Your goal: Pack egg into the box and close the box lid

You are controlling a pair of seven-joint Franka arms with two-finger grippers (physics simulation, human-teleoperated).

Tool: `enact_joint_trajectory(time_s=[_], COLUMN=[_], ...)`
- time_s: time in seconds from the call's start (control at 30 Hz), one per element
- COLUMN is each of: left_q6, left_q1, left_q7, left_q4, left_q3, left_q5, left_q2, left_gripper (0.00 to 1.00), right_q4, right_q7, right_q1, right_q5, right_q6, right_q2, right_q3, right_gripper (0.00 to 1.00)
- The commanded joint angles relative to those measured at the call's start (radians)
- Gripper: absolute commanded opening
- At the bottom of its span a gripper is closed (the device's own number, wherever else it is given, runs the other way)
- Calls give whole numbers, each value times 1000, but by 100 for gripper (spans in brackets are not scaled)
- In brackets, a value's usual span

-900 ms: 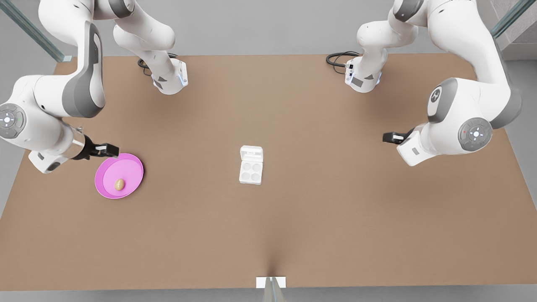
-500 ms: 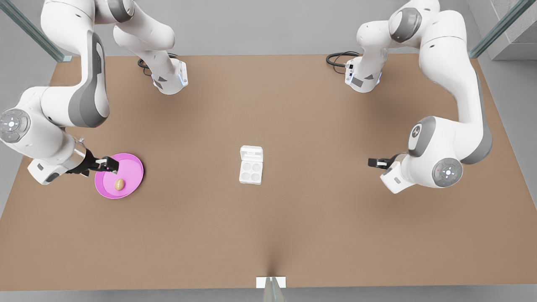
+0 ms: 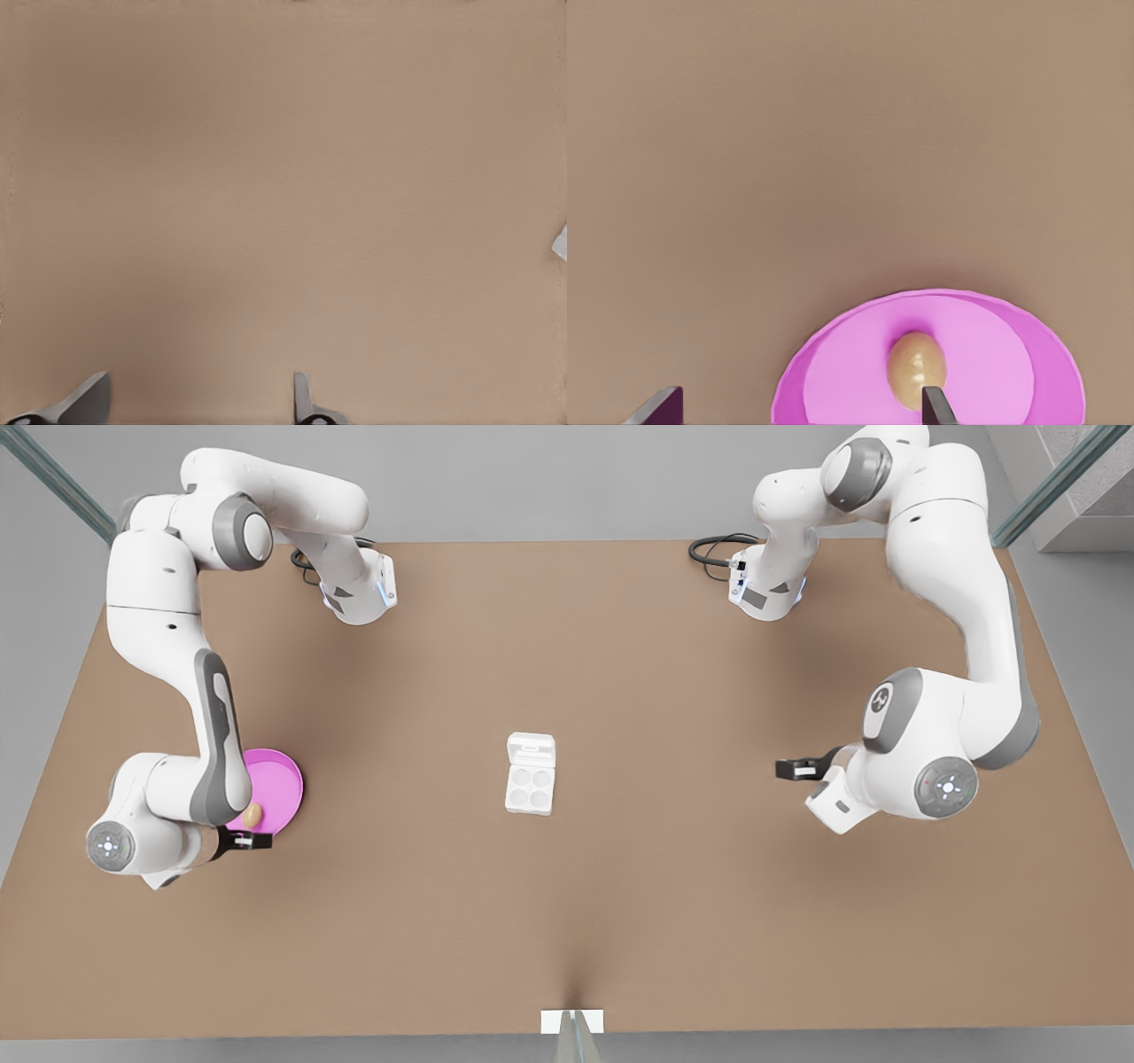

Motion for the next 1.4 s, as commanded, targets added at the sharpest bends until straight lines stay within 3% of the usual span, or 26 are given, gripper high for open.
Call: enact_joint_trajectory(time_s=[0.0,0.07,0.1,0.13,0.17,0.23,0.3,0.37,0.43,0.57,0.7,0.8,0.9,1.37], left_q6=[-112,-135,-45,6,-9,-2,-23,-57,-57,-63,-72,-25,-48,-109], left_q1=[11,1,9,47,52,78,21,27,1,1,-22,-75,-66,-61], left_q7=[-169,-175,-170,-175,-192,-252,-256,-261,-259,-252,-253,-246,-246,-247], left_q4=[5,37,63,112,126,114,115,126,126,123,114,88,85,86], left_q3=[-1,-7,-20,-15,0,2,-24,-23,-24,-24,-23,-47,-46,-67], left_q5=[-77,-82,-139,-248,-173,-128,39,13,16,30,68,110,108,108], left_q2=[-25,-23,-19,-37,-42,-48,-65,-66,-66,-73,-65,-69,-73,-82], left_gripper=[100,100,100,100,100,100,100,100,100,100,100,100,100,100], right_q4=[-18,-44,-137,-213,-216,-237,-451,-563,-641,-638,-635,-633,-642,-675], right_q7=[-25,-25,-25,-21,-9,-9,-15,-7,-9,16,50,166,154,163], right_q1=[-15,-23,-57,-104,-155,-158,-233,-238,-242,-310,-310,-331,-485,-475], right_q5=[-53,-59,-68,-153,-209,-211,-272,-272,-328,-346,-338,-312,-312,-303], right_q6=[102,173,285,354,357,357,584,708,716,832,825,823,797,777], right_q2=[21,23,-6,-43,-49,-75,-203,-252,-287,-247,-220,-194,-186,-172], right_q3=[1,3,33,87,159,159,161,159,158,161,164,228,336,368], right_gripper=[100,100,100,100,100,100,100,100,100,100,100,100,100,100])
